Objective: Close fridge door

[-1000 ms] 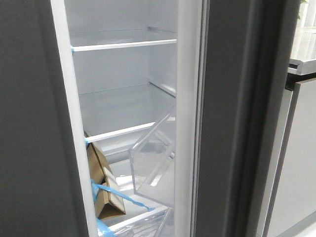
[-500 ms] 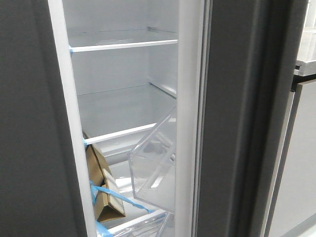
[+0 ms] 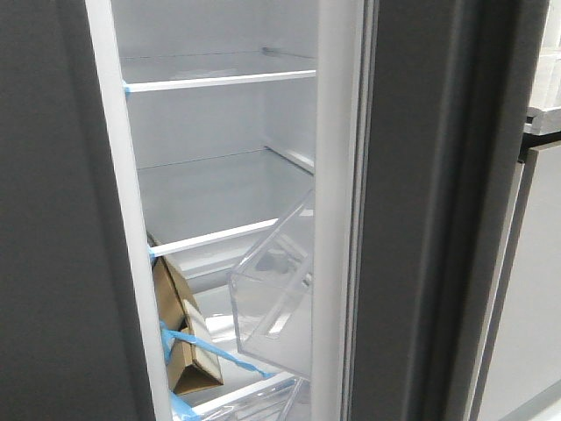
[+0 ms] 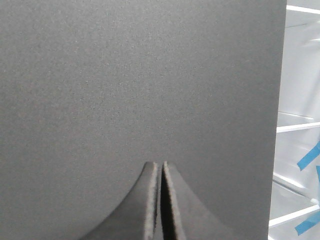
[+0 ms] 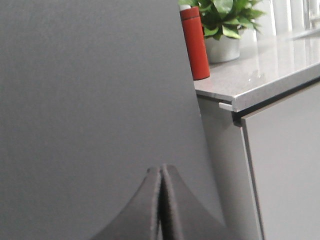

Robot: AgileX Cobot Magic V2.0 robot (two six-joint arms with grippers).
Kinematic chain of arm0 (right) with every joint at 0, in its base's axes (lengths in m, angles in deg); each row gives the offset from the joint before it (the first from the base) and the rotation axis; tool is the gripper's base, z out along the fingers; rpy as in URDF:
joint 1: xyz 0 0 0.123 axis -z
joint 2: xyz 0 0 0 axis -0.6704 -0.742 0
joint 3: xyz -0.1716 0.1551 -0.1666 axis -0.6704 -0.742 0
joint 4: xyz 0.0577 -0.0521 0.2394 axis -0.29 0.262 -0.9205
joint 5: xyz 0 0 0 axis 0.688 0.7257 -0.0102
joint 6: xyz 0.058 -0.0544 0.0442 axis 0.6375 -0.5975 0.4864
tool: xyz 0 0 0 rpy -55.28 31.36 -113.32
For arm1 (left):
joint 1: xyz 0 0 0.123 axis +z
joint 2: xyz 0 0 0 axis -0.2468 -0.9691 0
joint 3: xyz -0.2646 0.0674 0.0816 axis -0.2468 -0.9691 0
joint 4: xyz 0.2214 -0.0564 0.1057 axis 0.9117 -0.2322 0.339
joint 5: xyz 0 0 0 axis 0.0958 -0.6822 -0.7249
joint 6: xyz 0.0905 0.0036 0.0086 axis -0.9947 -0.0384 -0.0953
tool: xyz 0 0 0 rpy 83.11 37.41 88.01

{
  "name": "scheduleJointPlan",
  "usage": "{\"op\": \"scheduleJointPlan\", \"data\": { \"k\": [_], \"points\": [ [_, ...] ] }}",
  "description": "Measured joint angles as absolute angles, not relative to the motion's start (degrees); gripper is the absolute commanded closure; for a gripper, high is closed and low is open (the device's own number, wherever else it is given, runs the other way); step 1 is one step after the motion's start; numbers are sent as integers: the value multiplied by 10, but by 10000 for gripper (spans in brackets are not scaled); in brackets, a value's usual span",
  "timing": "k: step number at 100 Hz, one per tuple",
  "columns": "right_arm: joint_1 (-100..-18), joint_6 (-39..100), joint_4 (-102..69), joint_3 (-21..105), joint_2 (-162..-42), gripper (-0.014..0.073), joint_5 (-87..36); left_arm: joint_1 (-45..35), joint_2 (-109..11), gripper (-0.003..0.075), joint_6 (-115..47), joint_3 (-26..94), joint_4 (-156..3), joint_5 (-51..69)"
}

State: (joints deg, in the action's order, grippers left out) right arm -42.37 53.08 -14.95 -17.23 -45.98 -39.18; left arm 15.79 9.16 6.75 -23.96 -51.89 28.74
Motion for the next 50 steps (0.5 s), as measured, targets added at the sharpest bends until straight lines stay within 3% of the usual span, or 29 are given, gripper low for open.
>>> {"op": "scheduleJointPlan", "data": {
  "k": [50],
  "points": [
    [-446, 659, -217, 34, -724, 639, -399, 158, 92, 740, 68, -240, -519, 287]
  ]
}}
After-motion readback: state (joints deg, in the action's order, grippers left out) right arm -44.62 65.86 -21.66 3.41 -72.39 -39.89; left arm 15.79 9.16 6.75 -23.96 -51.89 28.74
